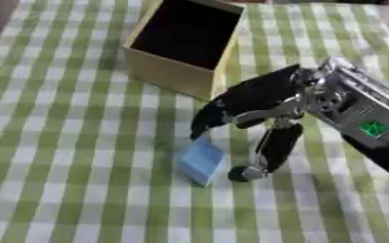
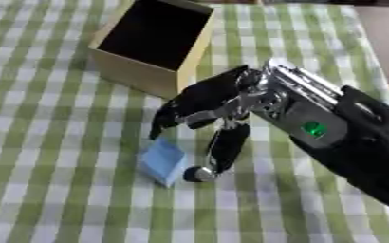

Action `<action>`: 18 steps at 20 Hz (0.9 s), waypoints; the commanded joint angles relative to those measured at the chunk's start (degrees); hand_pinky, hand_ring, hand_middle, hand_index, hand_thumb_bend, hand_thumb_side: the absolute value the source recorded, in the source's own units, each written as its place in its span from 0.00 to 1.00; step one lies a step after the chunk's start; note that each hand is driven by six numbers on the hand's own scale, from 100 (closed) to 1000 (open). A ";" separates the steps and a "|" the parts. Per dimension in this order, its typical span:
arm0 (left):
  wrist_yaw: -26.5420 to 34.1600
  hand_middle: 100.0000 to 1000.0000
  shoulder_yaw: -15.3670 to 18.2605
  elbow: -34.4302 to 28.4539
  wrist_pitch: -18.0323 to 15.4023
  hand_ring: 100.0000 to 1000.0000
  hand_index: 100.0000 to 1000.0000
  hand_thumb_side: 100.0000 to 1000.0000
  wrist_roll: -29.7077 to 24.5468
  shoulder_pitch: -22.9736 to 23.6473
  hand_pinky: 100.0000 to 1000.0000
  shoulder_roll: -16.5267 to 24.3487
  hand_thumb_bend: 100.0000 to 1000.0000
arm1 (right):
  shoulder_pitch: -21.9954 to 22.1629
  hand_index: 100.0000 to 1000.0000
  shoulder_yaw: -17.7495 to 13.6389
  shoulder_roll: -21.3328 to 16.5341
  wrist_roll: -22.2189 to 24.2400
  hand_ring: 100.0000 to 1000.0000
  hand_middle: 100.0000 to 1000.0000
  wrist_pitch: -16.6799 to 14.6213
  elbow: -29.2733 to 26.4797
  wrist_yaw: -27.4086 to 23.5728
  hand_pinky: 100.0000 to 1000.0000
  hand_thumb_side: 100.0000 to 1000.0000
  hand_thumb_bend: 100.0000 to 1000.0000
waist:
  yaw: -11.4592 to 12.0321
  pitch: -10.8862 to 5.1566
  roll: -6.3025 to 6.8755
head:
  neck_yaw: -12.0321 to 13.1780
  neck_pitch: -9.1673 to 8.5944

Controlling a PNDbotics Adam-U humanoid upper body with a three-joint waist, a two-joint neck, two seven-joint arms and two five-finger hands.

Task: Pick up objects on the table and place them in the box.

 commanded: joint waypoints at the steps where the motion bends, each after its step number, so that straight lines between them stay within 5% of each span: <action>1: 0.14 0.60 0.08 -1.05 0.02 0.65 0.68 0.56 -0.12 -0.58 0.63 0.33 0.18 | -0.93 0.95 -0.11 0.36 0.24 0.95 0.91 -0.07 0.06 -0.32 0.87 0.45 0.22 | 0.21 -1.21 0.04 | -0.07 -0.63; 18: 0.27 0.60 0.17 -1.05 0.03 0.64 0.68 0.57 -0.32 -0.69 0.63 -0.21 0.17 | 0.31 0.95 0.02 3.51 -1.92 0.95 0.91 -2.83 4.87 4.94 0.87 0.46 0.21 | 1.12 -0.39 0.08 | -0.24 -1.24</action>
